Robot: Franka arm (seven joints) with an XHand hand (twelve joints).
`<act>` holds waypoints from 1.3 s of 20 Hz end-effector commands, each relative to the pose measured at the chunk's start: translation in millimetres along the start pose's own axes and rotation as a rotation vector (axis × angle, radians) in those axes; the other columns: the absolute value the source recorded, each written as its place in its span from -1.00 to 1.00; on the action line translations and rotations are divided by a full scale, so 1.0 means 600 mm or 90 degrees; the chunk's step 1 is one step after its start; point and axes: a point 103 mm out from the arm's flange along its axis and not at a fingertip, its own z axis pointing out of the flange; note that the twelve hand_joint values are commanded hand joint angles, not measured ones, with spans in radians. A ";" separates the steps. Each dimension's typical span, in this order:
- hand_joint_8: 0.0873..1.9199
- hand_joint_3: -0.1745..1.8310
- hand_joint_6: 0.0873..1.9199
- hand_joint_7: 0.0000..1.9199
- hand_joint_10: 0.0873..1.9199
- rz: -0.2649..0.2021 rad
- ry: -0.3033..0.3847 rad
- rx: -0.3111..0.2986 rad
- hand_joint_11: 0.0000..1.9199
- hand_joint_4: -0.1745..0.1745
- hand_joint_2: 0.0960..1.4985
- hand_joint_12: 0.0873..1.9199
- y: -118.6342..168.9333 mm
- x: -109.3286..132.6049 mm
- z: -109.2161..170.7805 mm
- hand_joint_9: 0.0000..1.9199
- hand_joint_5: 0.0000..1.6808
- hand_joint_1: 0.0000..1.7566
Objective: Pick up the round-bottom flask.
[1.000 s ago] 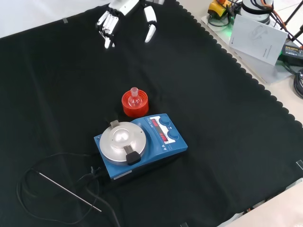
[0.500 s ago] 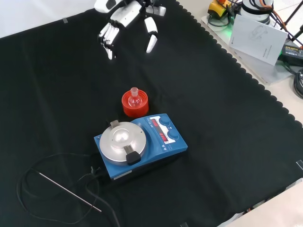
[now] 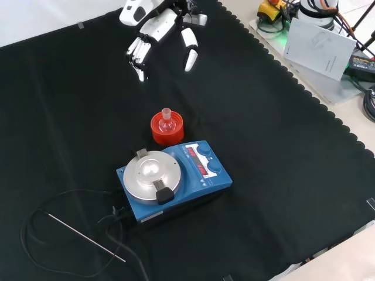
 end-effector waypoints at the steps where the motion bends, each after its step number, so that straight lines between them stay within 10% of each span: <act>1: -0.05 -0.07 -0.43 -0.76 -0.01 0.001 0.006 0.010 -1.00 -0.69 -0.41 0.39 -0.007 0.003 0.022 -0.80 -0.77 -0.34; 18: -0.03 -0.08 -0.43 -0.71 0.00 0.043 0.042 -0.032 -1.00 -0.69 -0.44 0.38 -0.006 0.004 0.072 -0.76 -0.80 -0.33; 26: -0.03 -0.08 -0.41 -0.67 -0.01 0.060 -0.098 -0.025 -1.00 -0.73 -0.45 0.40 0.001 0.009 0.086 -0.70 -0.78 -0.27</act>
